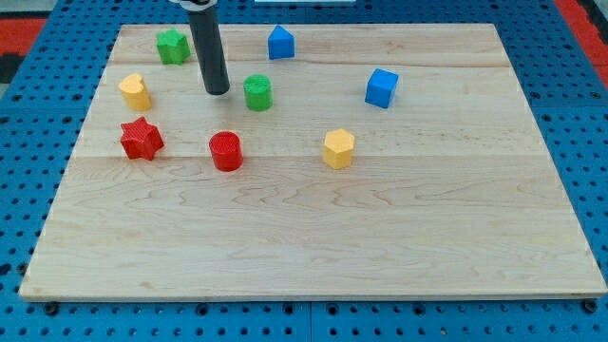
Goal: Push the green star into the green circle
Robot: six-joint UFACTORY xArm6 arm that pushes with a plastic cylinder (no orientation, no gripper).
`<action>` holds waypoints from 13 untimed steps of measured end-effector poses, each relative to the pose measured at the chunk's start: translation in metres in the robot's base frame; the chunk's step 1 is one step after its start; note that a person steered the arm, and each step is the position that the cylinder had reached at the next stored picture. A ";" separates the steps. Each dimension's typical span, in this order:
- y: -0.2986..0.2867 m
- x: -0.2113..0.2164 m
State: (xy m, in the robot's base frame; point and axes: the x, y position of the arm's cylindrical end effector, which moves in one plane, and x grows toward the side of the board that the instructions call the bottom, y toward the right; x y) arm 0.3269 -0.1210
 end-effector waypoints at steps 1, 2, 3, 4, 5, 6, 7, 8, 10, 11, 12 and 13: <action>-0.003 -0.025; -0.022 -0.070; -0.055 -0.065; -0.069 -0.048; -0.078 -0.042; -0.074 -0.041; -0.074 -0.040; -0.084 -0.040; -0.138 -0.052; -0.145 -0.077; -0.142 -0.078; -0.123 -0.078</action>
State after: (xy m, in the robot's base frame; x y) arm 0.2490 -0.2440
